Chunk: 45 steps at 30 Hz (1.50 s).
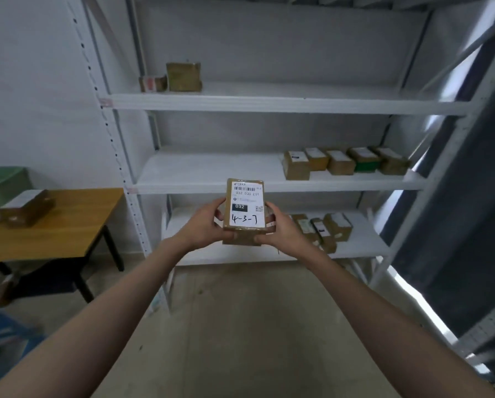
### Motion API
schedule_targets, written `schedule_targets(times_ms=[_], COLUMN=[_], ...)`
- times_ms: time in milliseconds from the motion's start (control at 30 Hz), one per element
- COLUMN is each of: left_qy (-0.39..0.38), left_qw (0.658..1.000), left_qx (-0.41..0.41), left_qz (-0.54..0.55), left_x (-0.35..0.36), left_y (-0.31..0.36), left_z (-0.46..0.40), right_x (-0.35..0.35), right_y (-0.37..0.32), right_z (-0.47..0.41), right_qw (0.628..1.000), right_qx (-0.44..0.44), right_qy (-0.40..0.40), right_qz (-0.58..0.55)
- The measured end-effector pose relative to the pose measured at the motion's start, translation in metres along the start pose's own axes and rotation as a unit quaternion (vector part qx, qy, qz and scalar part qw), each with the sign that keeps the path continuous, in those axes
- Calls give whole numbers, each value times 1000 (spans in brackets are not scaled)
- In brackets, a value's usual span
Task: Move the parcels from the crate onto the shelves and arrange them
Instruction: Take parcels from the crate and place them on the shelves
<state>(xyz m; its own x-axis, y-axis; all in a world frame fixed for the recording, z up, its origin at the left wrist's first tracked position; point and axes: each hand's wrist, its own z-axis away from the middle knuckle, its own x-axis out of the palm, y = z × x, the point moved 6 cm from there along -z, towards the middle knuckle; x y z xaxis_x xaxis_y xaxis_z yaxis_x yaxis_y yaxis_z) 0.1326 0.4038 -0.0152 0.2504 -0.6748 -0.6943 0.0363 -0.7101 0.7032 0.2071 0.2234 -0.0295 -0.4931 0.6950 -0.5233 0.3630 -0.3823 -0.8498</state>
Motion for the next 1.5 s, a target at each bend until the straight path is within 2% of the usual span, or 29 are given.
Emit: schedule_targets(times_ms=[200,567,800,967,1167,1500], left_qy=[7,81,147,156,155,135], left_qw=[999,990,983,984,982,982], left_qx=[34,77,87,69,50,-29], left_qz=[-38,-89,-70,-59,-92,-130], left_x=[-16,-144,-222,-255,-267,-263], left_y=[49,90,71,51,29,-2], left_z=[-84,-237,-324,-383,-439,-509], right_x=[-69,-128,-137,-134,-129,-127], right_y=[-25,-126,-178,-193,-195,-179], right_z=[-56,-222,-337,-407,-468,-556], right_qw=[999,990,981,980,985,994], right_qx=[-20,-93,-124,-125,-97,-49], right_qy=[28,98,136,149,137,82], right_qz=[24,47,55,37,35,59])
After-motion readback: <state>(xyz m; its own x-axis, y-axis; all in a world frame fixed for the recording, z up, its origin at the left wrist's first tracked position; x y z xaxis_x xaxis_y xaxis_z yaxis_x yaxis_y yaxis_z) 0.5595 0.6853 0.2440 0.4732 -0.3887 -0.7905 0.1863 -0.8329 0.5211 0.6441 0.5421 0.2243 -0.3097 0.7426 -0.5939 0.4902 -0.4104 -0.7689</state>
